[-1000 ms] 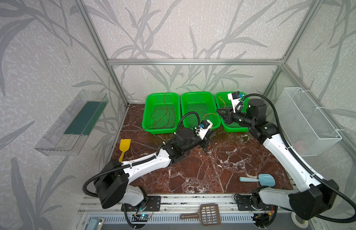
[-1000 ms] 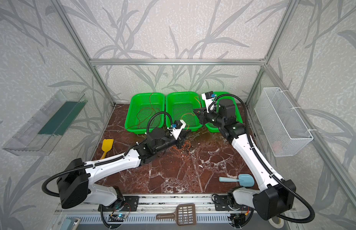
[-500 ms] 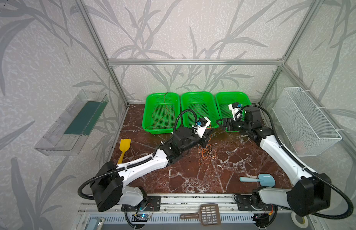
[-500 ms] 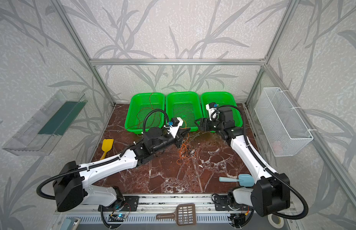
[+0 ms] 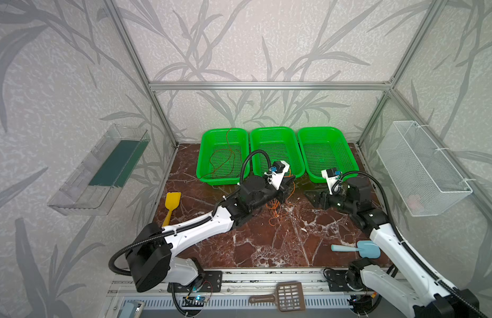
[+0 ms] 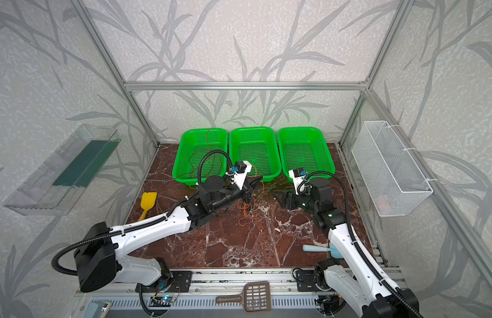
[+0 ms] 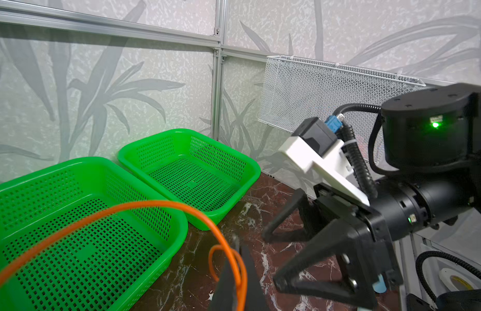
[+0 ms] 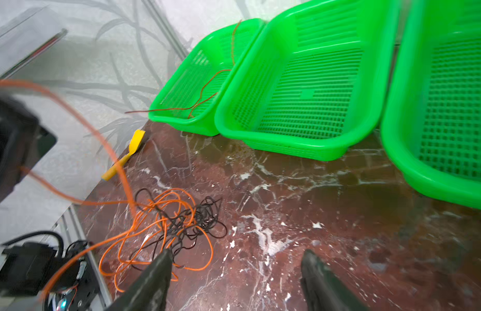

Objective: Untangle the cables
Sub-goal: 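Release the orange wire from the right gripper while the left gripper holds it, then lift the orange wire high with the left gripper while the right gripper pins the pile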

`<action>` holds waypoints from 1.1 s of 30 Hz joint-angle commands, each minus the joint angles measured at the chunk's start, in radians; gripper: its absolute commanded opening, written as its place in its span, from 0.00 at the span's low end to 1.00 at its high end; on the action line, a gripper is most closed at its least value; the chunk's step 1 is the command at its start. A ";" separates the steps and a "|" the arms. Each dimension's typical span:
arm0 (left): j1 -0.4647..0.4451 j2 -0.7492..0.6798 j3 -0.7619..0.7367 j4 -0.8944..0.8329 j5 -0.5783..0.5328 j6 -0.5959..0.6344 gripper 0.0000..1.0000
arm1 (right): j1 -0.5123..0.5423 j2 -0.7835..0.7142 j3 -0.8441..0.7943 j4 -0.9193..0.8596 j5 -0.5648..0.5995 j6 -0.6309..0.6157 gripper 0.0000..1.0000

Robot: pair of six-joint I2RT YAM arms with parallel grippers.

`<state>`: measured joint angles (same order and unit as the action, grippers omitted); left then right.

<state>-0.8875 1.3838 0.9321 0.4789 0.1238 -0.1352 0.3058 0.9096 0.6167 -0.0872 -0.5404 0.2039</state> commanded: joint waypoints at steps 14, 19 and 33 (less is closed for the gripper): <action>-0.004 0.006 0.013 0.069 0.056 -0.065 0.00 | 0.295 0.063 -0.155 0.455 0.230 -0.183 0.74; -0.010 0.015 0.036 0.070 0.067 -0.065 0.00 | 0.299 0.131 -0.139 0.506 0.229 -0.197 0.74; -0.030 0.010 0.116 0.055 0.083 -0.054 0.00 | 0.364 0.291 -0.175 0.670 0.135 -0.203 0.59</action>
<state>-0.9077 1.4040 1.0073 0.5076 0.1909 -0.1841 0.6624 1.1839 0.4549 0.5266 -0.3939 0.0029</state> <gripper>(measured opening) 0.048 0.601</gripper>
